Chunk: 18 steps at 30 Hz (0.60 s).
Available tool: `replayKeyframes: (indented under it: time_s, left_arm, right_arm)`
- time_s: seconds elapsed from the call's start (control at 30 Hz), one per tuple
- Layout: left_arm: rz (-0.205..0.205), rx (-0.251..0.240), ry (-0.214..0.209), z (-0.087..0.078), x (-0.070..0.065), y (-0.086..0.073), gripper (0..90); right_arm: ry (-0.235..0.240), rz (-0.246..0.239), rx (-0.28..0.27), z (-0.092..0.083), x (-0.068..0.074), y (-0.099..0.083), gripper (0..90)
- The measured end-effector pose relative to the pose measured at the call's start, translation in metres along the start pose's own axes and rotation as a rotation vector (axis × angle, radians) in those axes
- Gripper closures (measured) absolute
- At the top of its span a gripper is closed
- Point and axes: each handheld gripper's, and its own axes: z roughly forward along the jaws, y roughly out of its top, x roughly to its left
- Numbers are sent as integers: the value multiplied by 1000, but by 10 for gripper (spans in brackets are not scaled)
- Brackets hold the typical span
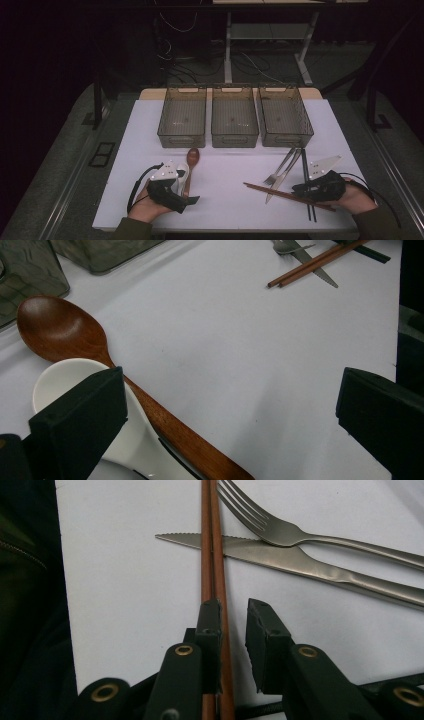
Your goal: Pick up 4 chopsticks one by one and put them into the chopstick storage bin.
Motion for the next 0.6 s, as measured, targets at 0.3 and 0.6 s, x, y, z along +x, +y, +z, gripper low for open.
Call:
replayKeyframes:
  time_s: [0.3, 0.6]
  left_arm:
    - [1, 3, 0, 0, 0, 0, 0]
    - [-1, 2, 0, 0, 0, 0, 0]
  right_arm:
    - [-11, -36, 22, 4, -2, 0, 781]
    - [-13, -49, 33, 7, -4, 0, 787]
